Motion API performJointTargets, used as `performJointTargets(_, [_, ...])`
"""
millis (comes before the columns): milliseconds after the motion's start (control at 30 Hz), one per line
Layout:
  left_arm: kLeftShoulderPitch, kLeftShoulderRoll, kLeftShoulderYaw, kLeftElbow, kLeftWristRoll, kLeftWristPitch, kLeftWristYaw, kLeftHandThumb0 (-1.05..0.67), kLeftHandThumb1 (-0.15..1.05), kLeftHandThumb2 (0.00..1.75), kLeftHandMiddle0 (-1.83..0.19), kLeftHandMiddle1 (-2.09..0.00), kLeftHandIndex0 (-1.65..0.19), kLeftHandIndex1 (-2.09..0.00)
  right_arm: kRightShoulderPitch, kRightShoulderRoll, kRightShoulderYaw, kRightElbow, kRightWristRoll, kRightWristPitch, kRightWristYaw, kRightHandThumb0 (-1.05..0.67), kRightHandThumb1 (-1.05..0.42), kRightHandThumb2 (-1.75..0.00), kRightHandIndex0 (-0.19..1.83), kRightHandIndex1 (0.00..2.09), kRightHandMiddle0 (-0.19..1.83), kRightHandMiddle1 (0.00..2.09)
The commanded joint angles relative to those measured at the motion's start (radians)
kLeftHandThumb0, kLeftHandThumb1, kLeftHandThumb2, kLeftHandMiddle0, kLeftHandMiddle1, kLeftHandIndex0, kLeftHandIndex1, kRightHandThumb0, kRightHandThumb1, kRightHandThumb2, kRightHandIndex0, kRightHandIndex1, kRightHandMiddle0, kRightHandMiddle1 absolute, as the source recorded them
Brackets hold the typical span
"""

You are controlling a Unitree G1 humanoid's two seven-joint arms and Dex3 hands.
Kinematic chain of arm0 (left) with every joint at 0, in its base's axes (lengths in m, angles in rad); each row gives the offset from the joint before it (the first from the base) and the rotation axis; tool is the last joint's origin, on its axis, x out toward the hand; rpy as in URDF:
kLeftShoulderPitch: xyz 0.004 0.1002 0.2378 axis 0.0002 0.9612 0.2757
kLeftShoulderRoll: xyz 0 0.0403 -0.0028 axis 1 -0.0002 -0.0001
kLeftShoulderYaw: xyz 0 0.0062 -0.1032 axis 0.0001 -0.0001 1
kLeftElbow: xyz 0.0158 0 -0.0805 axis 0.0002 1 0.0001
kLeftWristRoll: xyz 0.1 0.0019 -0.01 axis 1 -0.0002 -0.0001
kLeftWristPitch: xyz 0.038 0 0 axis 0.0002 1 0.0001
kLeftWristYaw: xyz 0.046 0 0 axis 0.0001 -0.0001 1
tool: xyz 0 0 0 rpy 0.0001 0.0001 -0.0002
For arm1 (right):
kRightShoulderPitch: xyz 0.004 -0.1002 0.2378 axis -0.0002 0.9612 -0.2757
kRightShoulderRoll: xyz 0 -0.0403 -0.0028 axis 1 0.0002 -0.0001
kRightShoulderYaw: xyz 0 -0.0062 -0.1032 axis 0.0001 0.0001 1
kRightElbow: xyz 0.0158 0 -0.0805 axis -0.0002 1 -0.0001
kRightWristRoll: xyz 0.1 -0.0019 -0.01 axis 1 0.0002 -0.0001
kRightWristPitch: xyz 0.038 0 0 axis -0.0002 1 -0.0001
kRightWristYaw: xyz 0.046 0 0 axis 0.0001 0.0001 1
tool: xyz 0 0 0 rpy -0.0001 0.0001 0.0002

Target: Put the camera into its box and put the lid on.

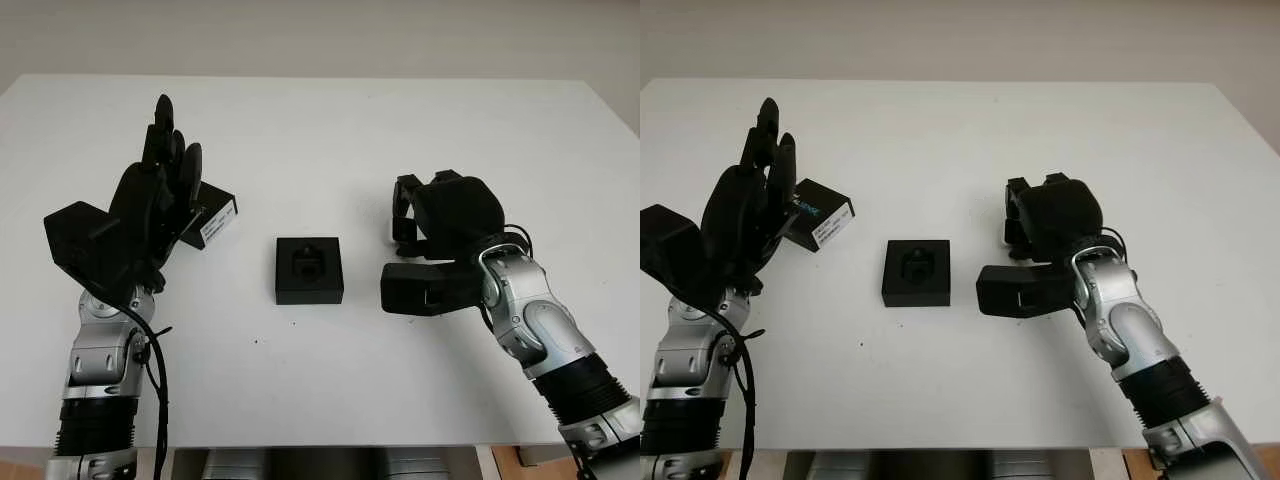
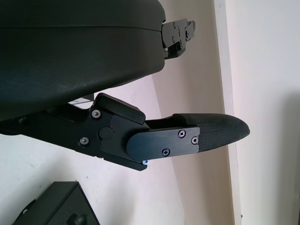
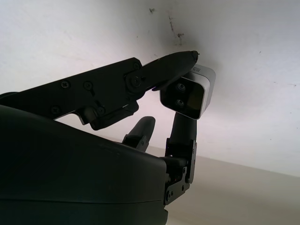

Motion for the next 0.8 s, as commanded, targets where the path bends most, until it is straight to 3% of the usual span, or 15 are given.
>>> performJointTargets(0, [0.007, 0.007, 0.0, -0.014, 0.002, -0.003, -0.001, -0.82, 1.05, 0.54, 0.19, 0.0, 0.19, 0.0, -0.004, -0.022, -0.01, -0.008, 0.0, -0.008, -0.009, -0.46, -1.05, -0.1, 0.28, 0.73, 0.21, 1.91])
performJointTargets(333, [0.007, 0.009, 0.001, -0.017, 0.0, 0.002, -0.007, -0.83, 1.05, 0.55, 0.19, 0.0, 0.19, 0.0, -0.024, -0.03, -0.042, -0.017, 0.066, -0.024, 0.008, -0.45, -1.05, -0.11, 0.37, 0.58, 0.2, 1.94])
performJointTargets(500, [0.008, 0.008, 0.001, -0.024, -0.002, 0.009, -0.007, -0.83, 1.05, 0.54, 0.19, 0.0, 0.19, 0.0, -0.041, -0.037, -0.071, -0.051, 0.139, -0.026, 0.09, -0.43, -1.05, -0.13, 0.37, 0.48, 0.28, 1.69])
performJointTargets(767, [0.007, 0.004, -0.003, -0.031, 0.001, 0.016, -0.002, -0.83, 1.05, 0.53, 0.19, 0.0, 0.19, 0.0, -0.087, -0.044, -0.1, -0.152, 0.214, 0.011, 0.272, -0.42, -1.05, -0.1, 0.4, 0.32, 0.25, 1.66])
